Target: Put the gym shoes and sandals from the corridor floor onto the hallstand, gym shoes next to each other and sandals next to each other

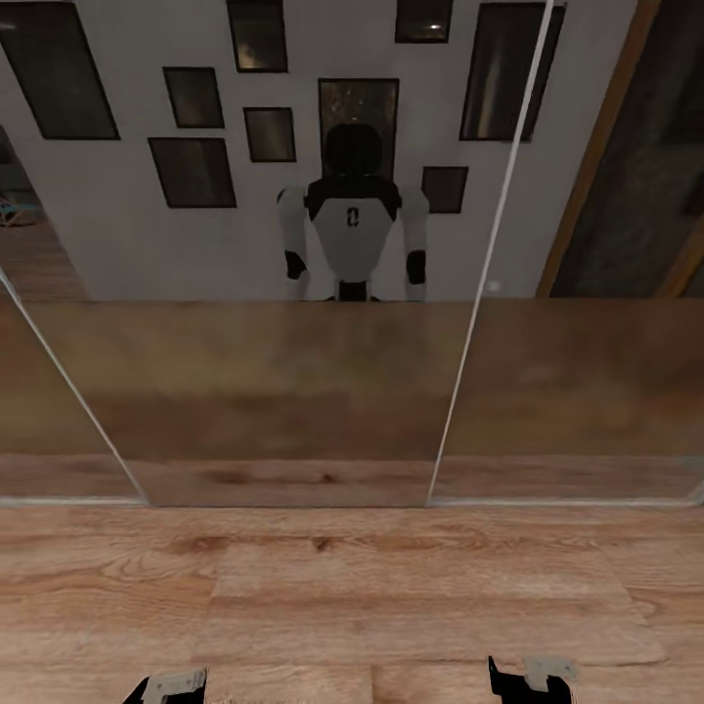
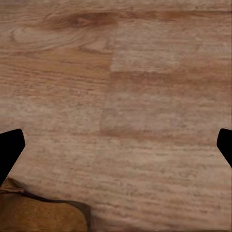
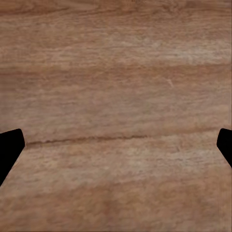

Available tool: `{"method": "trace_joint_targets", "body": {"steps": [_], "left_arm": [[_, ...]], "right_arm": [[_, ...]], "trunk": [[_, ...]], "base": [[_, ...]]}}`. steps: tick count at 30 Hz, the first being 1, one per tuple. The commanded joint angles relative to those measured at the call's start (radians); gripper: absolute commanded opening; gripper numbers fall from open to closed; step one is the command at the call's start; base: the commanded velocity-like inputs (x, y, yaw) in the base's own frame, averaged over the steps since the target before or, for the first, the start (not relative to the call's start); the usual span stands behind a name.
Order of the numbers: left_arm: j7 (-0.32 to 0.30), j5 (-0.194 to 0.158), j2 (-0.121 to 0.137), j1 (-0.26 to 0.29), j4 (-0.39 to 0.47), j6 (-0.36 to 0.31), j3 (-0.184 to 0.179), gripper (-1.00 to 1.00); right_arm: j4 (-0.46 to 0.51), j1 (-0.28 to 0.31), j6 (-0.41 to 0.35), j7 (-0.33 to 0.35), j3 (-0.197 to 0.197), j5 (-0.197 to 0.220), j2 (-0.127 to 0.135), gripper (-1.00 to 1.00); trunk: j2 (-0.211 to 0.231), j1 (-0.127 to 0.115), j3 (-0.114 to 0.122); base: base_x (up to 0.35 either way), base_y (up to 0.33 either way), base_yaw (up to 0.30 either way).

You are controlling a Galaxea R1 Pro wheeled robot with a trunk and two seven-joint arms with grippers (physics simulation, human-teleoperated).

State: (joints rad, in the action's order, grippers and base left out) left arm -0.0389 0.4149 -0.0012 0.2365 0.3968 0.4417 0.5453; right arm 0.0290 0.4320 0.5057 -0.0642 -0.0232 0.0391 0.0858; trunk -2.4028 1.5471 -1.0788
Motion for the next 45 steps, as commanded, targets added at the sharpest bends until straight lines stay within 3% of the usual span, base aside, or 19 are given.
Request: {"method": "trace_joint_targets", "body": {"steps": [1, 21, 45], "left_arm": [[-0.004, 0.008, -0.001, 0.001, -0.001, 0.005, 0.008, 1.0], [-0.005, 0.009, -0.002, 0.001, -0.003, 0.005, 0.011, 1.0], [-0.005, 0.009, -0.002, 0.001, -0.003, 0.005, 0.01, 1.0]], "right_arm": [[0.0, 0.0, 0.003, 0.001, -0.001, 0.004, 0.0, 1.0], [0.0, 0.0, 0.004, 0.001, -0.002, 0.004, 0.0, 1.0], [0.0, 0.0, 0.004, 0.001, -0.002, 0.004, 0.0, 1.0]], "trunk": [[0.0, 0.0, -0.001], [0.0, 0.0, -0.001], [0.0, 0.0, -0.001]], "base": [[0.003, -0.002, 0.279], [-0.009, -0.005, 0.279], [-0.209, -0.15, 0.279]]}}
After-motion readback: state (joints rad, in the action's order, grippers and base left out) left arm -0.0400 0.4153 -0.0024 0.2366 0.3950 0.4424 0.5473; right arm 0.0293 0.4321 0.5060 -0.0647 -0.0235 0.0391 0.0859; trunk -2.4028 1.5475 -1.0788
